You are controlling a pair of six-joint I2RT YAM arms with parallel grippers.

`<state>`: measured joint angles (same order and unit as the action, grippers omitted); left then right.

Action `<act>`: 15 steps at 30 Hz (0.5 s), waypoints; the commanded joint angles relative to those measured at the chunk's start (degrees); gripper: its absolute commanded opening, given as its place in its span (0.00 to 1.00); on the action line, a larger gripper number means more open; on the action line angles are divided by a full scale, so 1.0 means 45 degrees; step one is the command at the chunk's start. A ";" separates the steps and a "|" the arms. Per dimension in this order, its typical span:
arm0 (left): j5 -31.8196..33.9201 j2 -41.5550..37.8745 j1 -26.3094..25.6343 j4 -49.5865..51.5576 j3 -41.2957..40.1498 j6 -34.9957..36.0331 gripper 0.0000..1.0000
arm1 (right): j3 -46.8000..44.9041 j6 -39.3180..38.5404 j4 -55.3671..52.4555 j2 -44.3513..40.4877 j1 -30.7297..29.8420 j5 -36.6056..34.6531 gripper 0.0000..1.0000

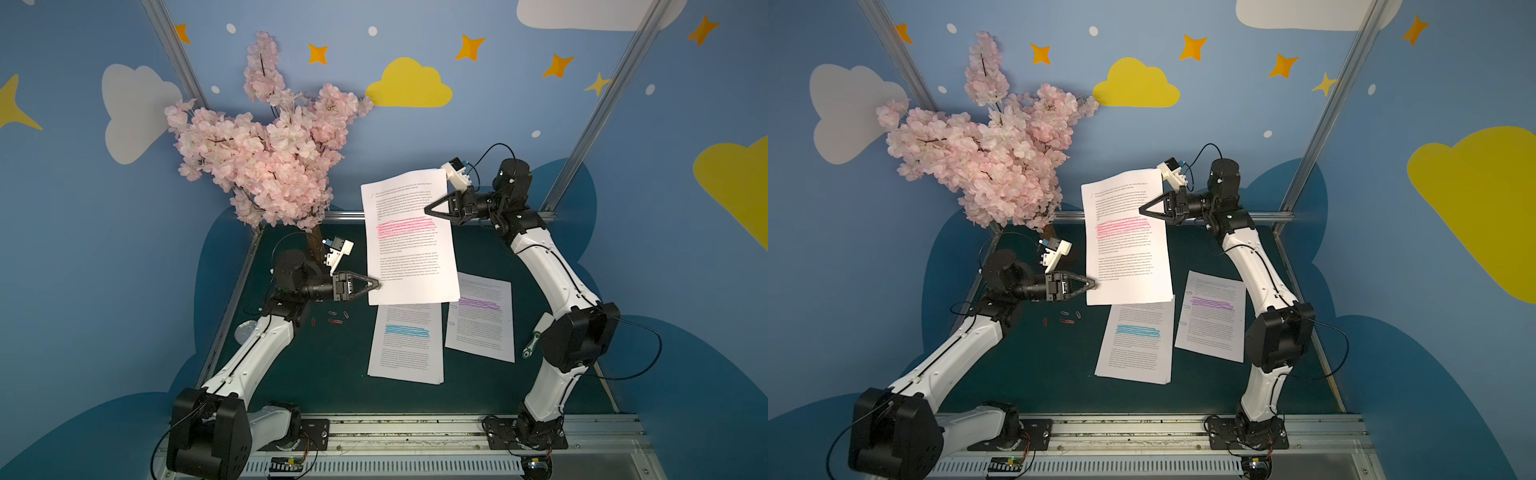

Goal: Unclip the paperclips from the documents
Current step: Remove the paper clip from the document.

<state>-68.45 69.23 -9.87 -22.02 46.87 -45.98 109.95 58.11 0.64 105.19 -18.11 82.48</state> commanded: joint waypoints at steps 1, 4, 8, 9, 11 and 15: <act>-0.0083 -0.0272 0.0074 0.0422 0.0195 0.0352 0.15 | 0.0449 -0.0001 0.0423 0.0129 0.0083 0.0108 0.00; -0.0045 -0.0290 0.0103 0.0572 0.0246 0.0431 0.14 | 0.0435 -0.0032 0.0397 0.0080 0.0261 0.0129 0.00; 0.0053 -0.0371 0.0176 0.0918 0.0360 0.0634 0.19 | 0.0342 -0.0063 0.0347 0.0016 0.0386 0.0148 0.00; 0.0064 -0.0397 0.0181 0.1001 0.0371 0.0681 0.19 | 0.0308 -0.0109 0.0341 -0.0010 0.0388 0.0148 0.00; 0.0073 -0.0420 0.0257 0.1114 0.0384 0.0725 0.19 | 0.0276 -0.0247 0.0141 -0.0051 0.0427 0.0158 0.00; -0.0029 -0.0406 0.0316 0.1132 0.0410 0.0763 0.15 | 0.0310 -0.0295 0.0110 -0.0064 0.0476 0.0148 0.00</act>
<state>-67.99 68.29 -8.80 -17.85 46.94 -43.83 110.04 57.80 0.60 105.21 -16.01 82.54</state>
